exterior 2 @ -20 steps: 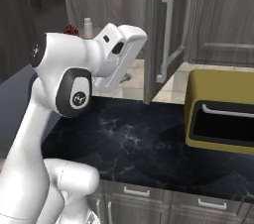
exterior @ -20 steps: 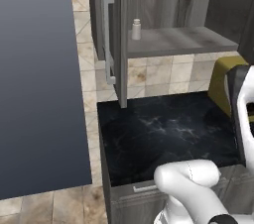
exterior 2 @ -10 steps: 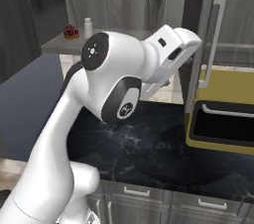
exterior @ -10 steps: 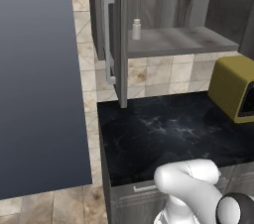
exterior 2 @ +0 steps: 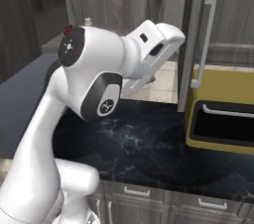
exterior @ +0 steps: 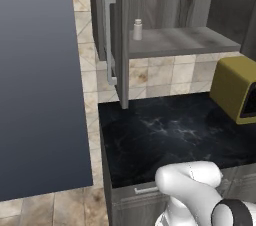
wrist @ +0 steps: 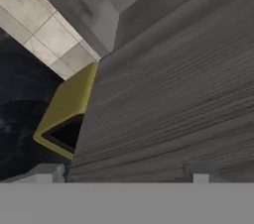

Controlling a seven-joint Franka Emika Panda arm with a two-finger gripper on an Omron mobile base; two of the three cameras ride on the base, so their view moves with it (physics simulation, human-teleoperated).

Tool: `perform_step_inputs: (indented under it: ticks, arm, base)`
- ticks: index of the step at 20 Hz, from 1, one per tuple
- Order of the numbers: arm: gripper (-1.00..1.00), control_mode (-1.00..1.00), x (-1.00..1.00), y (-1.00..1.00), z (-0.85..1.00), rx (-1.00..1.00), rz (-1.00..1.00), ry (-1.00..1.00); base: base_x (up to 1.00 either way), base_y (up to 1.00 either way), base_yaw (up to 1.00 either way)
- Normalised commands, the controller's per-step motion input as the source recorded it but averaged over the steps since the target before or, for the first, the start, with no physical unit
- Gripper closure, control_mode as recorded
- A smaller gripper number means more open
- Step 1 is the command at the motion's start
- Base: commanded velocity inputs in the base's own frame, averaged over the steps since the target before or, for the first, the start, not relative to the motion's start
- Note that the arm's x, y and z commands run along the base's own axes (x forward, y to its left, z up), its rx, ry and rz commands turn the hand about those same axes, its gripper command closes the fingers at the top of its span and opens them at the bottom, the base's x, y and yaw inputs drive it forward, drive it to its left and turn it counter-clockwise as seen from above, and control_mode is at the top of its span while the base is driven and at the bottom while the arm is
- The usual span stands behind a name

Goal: The dining table condiment station is running low on shaker. Refill the condiment station by opening the cabinet and taking the shaker from the cabinet and placing it on the dining table.

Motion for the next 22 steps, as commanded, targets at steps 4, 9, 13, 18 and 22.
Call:
perform_step_inputs:
  ticks: [4, 9, 13, 18, 22]
  arm:
    - [-1.00, -1.00, 0.00, 1.00, 0.00, -0.01, 0.00, 0.00]
    - [-1.00, -1.00, 0.00, 0.96, 0.00, 0.08, 0.00, -0.01]
    - [-1.00, -1.00, 0.02, 0.77, 0.00, 0.28, 0.00, -0.07]
    - [-1.00, -1.00, 0.15, 0.60, 0.05, 0.38, 0.00, -0.06]
    - [-1.00, -1.00, 0.19, 0.37, 0.03, 0.44, 0.05, -0.10]
  base:
    - [0.00, 0.00, 0.00]
    - [0.00, 0.00, 0.00]
    - [0.00, 0.00, 0.00]
    - [0.00, 0.00, 0.00]
    - [0.00, 0.00, 0.00]
